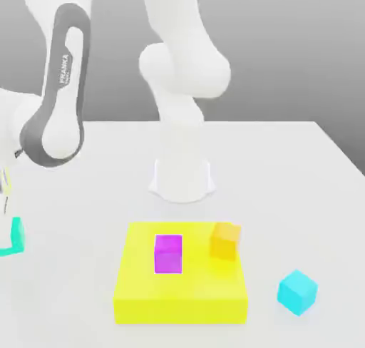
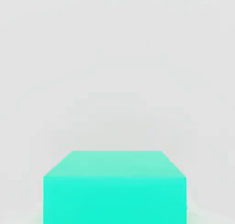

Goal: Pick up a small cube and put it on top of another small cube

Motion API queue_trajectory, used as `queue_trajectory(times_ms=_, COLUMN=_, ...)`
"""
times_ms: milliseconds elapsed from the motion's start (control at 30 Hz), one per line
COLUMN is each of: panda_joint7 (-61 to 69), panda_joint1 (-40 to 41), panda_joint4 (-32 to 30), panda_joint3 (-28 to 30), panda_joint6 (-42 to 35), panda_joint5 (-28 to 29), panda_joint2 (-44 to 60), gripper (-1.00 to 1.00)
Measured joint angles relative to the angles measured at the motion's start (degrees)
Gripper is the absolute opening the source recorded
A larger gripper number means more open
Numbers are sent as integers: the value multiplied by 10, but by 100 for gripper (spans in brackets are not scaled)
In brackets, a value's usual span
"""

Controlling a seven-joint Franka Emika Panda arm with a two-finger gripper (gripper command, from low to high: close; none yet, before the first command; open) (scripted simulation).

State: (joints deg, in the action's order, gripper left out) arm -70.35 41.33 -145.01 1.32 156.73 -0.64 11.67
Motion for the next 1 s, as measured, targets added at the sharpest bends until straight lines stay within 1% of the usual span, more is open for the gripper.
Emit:
queue_trajectory(times_ms=267, panda_joint7=-98, panda_joint1=-99, panda_joint4=-5, panda_joint3=-67, panda_joint6=-19, panda_joint5=29, panda_joint2=-23, gripper=-100)
queue_trajectory(times_ms=500, panda_joint7=-176, panda_joint1=-181, panda_joint4=-9, panda_joint3=-134, panda_joint6=-34, panda_joint5=44, panda_joint2=-41, gripper=-100)
queue_trajectory(times_ms=733, panda_joint7=-247, panda_joint1=-267, panda_joint4=-14, panda_joint3=-203, panda_joint6=-48, panda_joint5=49, panda_joint2=-58, gripper=-100)
queue_trajectory(times_ms=1000, panda_joint7=-318, panda_joint1=-383, panda_joint4=-20, panda_joint3=-272, panda_joint6=-62, panda_joint5=41, panda_joint2=-78, gripper=-100)
